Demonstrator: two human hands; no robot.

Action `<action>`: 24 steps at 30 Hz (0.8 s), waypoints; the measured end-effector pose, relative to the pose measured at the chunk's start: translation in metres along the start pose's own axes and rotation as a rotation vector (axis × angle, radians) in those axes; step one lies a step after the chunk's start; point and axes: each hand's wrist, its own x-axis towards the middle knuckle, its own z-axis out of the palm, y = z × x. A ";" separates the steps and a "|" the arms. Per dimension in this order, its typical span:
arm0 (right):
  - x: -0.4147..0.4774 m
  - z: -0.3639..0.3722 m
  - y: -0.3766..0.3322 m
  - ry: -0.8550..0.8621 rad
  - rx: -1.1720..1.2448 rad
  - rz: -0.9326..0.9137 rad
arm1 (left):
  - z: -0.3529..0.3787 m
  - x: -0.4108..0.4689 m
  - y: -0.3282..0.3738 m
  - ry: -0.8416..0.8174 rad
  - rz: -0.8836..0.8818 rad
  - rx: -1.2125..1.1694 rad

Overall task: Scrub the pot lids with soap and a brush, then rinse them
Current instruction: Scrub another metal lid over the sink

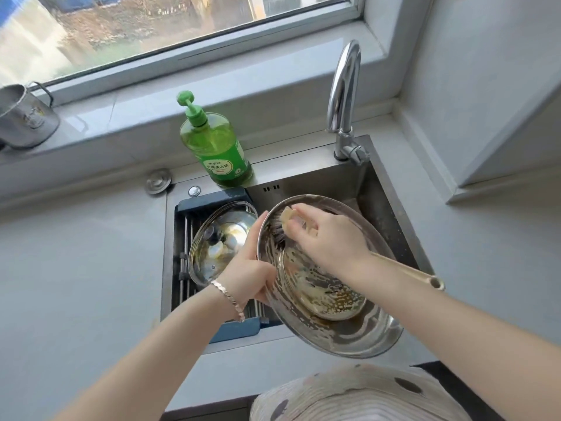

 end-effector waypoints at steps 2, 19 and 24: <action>-0.012 0.012 -0.013 0.007 -0.039 -0.116 | 0.000 0.001 -0.003 0.036 0.005 0.019; 0.014 0.020 0.026 0.097 0.523 0.174 | -0.001 -0.003 -0.020 -0.008 0.242 -0.013; -0.020 0.031 0.006 -0.088 0.577 0.011 | 0.000 -0.002 -0.022 0.019 0.243 0.013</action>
